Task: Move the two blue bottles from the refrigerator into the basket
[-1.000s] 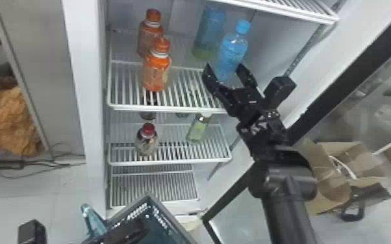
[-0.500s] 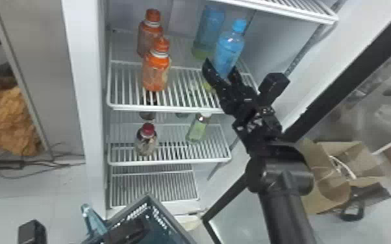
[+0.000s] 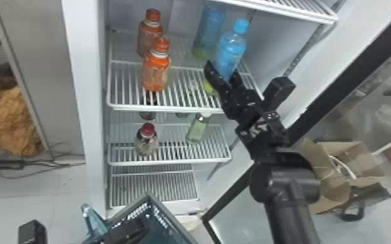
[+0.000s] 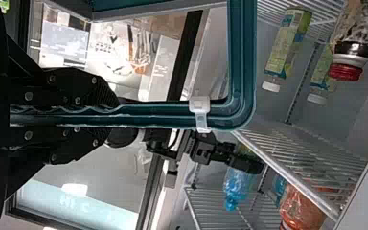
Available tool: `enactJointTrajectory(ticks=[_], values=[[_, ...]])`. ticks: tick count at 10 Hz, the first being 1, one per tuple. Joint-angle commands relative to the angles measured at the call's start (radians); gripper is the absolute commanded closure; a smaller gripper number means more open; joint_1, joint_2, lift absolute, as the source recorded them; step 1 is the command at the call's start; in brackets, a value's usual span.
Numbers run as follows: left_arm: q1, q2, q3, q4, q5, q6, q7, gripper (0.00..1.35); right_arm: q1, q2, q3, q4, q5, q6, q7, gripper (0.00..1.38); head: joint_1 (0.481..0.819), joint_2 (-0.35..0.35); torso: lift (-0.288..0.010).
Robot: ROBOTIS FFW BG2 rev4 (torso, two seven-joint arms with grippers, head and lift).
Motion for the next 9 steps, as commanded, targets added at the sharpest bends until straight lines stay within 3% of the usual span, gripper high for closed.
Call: enactJointTrajectory(ticks=[1, 6, 9], values=[[0.0, 0.0, -0.001, 0.0, 0.001, 0.0, 0.001, 1.2, 0.057, -0.011, -0.004, -0.091, -0.029, -0.001, 0.009, 1.28, 0.695, -0.35, -0.01], [0.003, 0.0, -0.003, 0.0, 0.005, -0.005, -0.001, 1.2, 0.319, -0.008, -0.008, -0.385, -0.15, 0.115, 0.065, 1.28, 0.695, -0.35, -0.01], [0.0, 0.0, -0.005, 0.0, 0.009, -0.008, 0.001, 1.2, 0.476, 0.001, -0.034, -0.51, -0.162, 0.21, 0.092, 1.28, 0.695, -0.35, -0.01]])
